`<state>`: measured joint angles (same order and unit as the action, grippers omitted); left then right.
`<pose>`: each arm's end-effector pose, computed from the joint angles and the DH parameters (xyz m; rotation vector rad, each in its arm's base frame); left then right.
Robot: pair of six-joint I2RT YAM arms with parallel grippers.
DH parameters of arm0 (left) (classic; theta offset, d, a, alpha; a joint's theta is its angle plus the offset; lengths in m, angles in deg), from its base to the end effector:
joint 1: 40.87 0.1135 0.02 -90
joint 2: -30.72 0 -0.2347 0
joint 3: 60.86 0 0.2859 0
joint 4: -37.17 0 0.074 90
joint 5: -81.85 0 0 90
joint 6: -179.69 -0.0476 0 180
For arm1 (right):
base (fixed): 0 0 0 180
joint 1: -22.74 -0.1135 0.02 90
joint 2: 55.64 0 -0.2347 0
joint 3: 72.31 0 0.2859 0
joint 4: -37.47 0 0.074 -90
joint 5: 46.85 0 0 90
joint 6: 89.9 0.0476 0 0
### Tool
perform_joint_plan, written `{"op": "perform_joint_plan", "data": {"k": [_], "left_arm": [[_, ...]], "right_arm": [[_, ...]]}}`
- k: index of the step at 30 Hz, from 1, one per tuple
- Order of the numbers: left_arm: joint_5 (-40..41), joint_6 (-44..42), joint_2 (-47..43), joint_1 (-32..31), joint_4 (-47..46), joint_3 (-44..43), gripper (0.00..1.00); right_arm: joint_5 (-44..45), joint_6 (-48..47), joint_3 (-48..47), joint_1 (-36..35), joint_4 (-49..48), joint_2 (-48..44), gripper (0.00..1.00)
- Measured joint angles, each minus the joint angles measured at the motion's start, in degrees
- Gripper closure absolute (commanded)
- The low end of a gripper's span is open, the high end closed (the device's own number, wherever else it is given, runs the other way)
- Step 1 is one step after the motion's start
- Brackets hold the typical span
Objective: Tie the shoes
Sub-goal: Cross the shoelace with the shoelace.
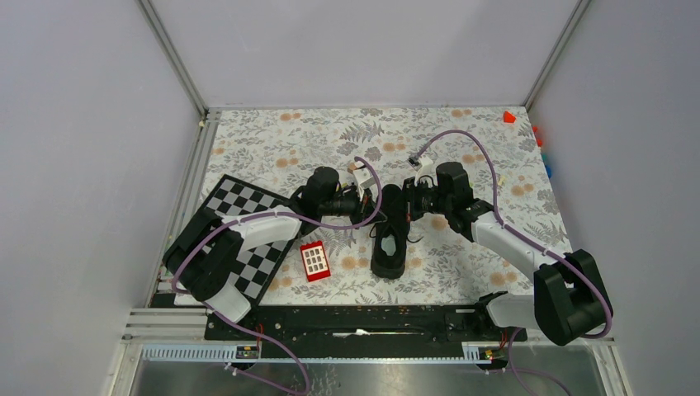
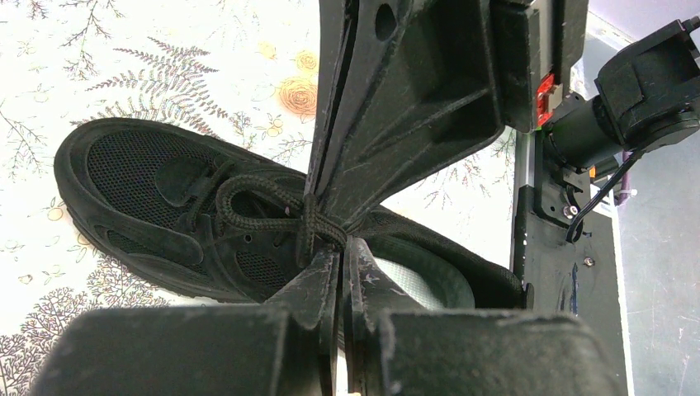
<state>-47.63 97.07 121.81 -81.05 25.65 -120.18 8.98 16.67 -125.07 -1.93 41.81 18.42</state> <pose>0.2642 -0.2628 0.1593 1.0294 1.7517 -1.2012 0.2834 0.1596 0.1863 -0.5422 2.0240 1.0477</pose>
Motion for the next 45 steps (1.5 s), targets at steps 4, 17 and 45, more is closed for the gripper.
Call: {"op": "perform_joint_plan", "data": {"k": [4,17,45], "left_arm": [[0.00,0.00,0.00,0.00,0.09,0.00,1.00],[0.09,0.02,0.00,0.00,0.22,0.00,1.00],[0.70,-0.09,0.00,-0.04,0.07,0.00,1.00]], "right_arm": [[0.00,0.00,0.00,-0.11,-0.02,0.07,1.00],[0.26,-0.07,0.55,-0.22,-0.22,-0.35,1.00],[0.00,-7.37,1.84,-0.83,15.19,-7.56,1.00]]}}
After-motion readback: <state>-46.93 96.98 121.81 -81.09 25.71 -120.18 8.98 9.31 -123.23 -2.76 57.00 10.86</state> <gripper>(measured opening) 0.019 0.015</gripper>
